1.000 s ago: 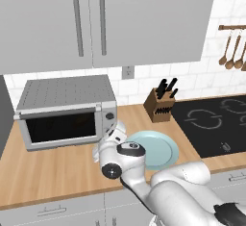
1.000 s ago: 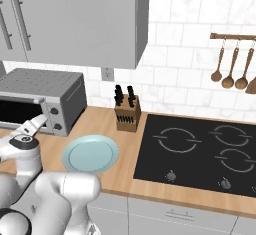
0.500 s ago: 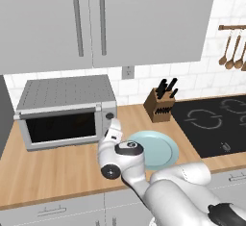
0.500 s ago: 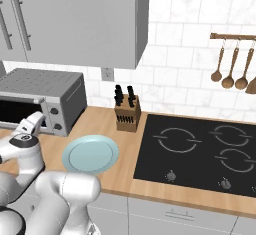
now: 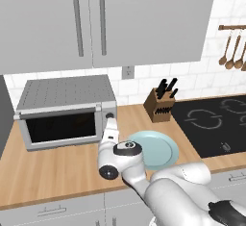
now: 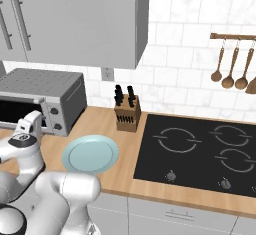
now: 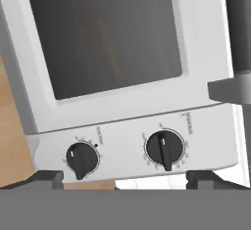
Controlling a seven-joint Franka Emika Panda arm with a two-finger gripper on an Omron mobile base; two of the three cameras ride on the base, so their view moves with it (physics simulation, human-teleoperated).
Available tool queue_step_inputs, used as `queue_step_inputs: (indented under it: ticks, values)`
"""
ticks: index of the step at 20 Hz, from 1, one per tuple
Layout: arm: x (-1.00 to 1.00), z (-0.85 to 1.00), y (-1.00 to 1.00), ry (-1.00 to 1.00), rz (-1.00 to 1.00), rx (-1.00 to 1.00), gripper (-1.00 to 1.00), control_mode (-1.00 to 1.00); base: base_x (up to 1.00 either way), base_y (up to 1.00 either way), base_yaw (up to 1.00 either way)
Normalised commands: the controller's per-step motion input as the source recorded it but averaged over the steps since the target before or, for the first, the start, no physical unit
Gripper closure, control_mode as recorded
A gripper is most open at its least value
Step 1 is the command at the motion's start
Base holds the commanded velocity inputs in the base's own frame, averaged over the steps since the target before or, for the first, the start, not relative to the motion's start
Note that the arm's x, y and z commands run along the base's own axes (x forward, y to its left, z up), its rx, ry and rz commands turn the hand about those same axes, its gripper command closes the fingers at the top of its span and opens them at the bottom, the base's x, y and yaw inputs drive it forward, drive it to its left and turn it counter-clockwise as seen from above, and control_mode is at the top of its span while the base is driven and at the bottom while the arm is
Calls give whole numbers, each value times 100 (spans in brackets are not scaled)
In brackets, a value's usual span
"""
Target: Pick up the kebab skewer and baguette bread, and place them inside the toaster oven. Close the toaster oven door and start by setting the timer.
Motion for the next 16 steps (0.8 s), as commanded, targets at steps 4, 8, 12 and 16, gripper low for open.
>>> queue_step_inputs:
  ticks: [4, 8, 12, 16]
  values:
    - [0, -21, -37, 0, 0, -17, -100, -100, 0, 0, 0]
    - [0, -26, -20, 0, 0, -10, -100, -100, 0, 0, 0]
    - [0, -22, -20, 0, 0, -3, -100, -100, 0, 0, 0]
    - [11, -1, -43, 0, 1, 0, -100, -100, 0, 0, 0]
